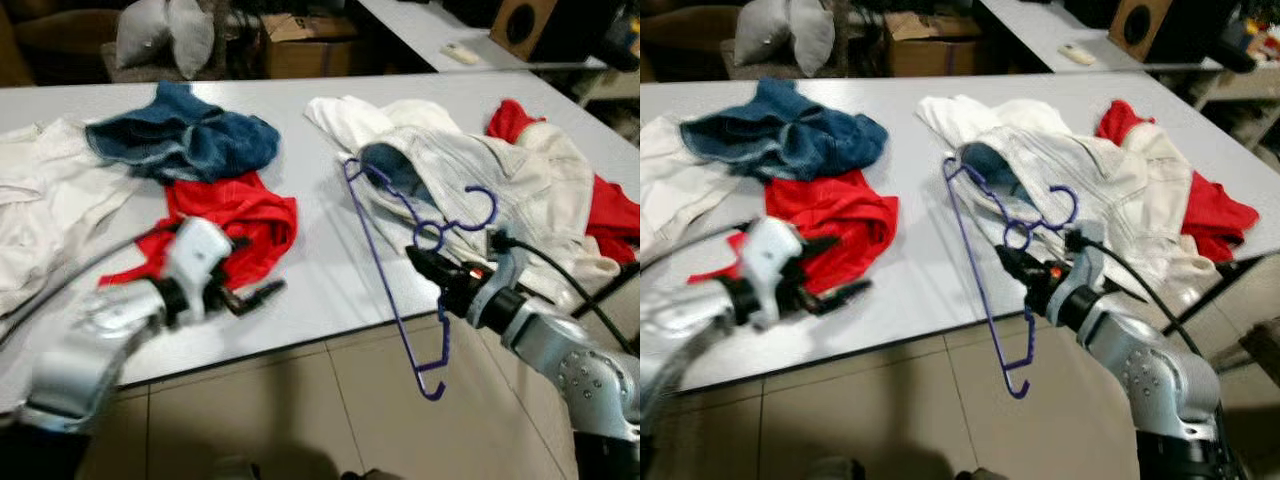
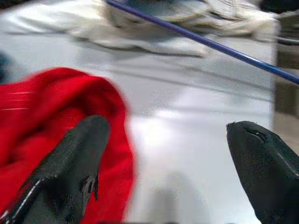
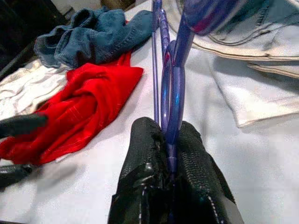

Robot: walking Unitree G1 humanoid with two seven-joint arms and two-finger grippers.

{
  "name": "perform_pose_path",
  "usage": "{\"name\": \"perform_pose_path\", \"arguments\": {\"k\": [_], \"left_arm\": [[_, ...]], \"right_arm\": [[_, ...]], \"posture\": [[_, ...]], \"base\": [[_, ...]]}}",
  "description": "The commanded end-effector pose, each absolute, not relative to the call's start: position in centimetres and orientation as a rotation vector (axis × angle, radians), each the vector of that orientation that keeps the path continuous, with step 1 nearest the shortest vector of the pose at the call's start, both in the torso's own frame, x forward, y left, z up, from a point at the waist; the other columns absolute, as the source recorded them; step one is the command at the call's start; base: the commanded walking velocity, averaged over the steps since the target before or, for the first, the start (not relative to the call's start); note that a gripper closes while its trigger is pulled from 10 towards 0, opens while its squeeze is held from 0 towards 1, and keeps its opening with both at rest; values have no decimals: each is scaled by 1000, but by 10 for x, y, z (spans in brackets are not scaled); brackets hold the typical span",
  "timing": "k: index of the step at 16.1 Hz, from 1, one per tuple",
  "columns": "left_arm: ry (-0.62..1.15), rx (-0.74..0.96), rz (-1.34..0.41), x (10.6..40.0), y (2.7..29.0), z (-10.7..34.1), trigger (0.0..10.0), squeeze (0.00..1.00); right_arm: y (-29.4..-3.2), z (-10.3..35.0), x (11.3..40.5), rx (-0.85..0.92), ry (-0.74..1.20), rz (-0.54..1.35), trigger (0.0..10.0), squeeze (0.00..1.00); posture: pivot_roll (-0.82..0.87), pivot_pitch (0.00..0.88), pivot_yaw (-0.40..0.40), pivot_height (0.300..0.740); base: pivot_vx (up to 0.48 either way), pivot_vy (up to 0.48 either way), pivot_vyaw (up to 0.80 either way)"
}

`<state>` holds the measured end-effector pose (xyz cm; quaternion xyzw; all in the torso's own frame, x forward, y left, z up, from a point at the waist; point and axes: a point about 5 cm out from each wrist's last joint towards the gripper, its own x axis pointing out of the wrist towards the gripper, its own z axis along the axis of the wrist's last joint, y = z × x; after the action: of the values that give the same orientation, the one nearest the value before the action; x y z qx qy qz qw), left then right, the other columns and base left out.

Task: Hang hanger

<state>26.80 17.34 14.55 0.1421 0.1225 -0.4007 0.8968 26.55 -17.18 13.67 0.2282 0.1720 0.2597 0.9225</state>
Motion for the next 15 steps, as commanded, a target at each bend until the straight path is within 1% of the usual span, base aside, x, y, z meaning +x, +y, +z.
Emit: {"name": "perform_pose_path", "arguments": {"k": [1, 2, 3, 4, 5, 8, 11, 12, 13, 14, 15], "left_arm": [[291, 314, -858, 270, 169, 137, 10000, 0], [381, 351, -843, 275, 169, 121, 10000, 0], [425, 378, -805, 279, 174, 113, 2196, 0], [447, 382, -773, 282, 177, 108, 2196, 0], [459, 395, -752, 285, 181, 104, 0, 0], [478, 470, -703, 292, 189, 93, 0, 0], [421, 508, -640, 301, 194, 101, 0, 0], [403, 503, -635, 302, 195, 104, 2510, 0], [392, 499, -634, 302, 195, 107, 2510, 0], [387, 518, -623, 303, 199, 109, 10000, 0], [393, 526, -618, 303, 202, 108, 10000, 0]], "right_arm": [[-172, 139, 265, 450, 341, 527, 10000, 0], [-170, 138, 262, 443, 341, 530, 10000, 0], [-170, 137, 261, 443, 342, 532, 10000, 0], [-170, 137, 260, 443, 343, 532, 10000, 0], [-169, 136, 260, 445, 345, 535, 10000, 0], [-163, 134, 256, 452, 352, 553, 10000, 0], [-161, 133, 255, 459, 357, 565, 10000, 0], [-162, 133, 254, 459, 358, 566, 10000, 0], [-162, 133, 254, 459, 359, 566, 10000, 0], [-162, 133, 254, 461, 363, 572, 10000, 0], [-161, 132, 254, 461, 364, 575, 10000, 0]], "posture": [[54, 50, -50, 740], [50, 50, -46, 740], [48, 51, -43, 740], [48, 51, -43, 740], [48, 51, -41, 740], [47, 52, -41, 740], [47, 52, -41, 740], [47, 52, -41, 740], [47, 52, -41, 740], [50, 50, -43, 740], [55, 49, -46, 740]], "base": [[0, 0, 0], [0, 0, 0], [0, 0, 0], [0, 0, 0], [0, 0, 0], [0, 0, 0], [0, 0, 0], [0, 0, 0], [0, 0, 0], [0, 0, 0], [0, 0, 0]]}}
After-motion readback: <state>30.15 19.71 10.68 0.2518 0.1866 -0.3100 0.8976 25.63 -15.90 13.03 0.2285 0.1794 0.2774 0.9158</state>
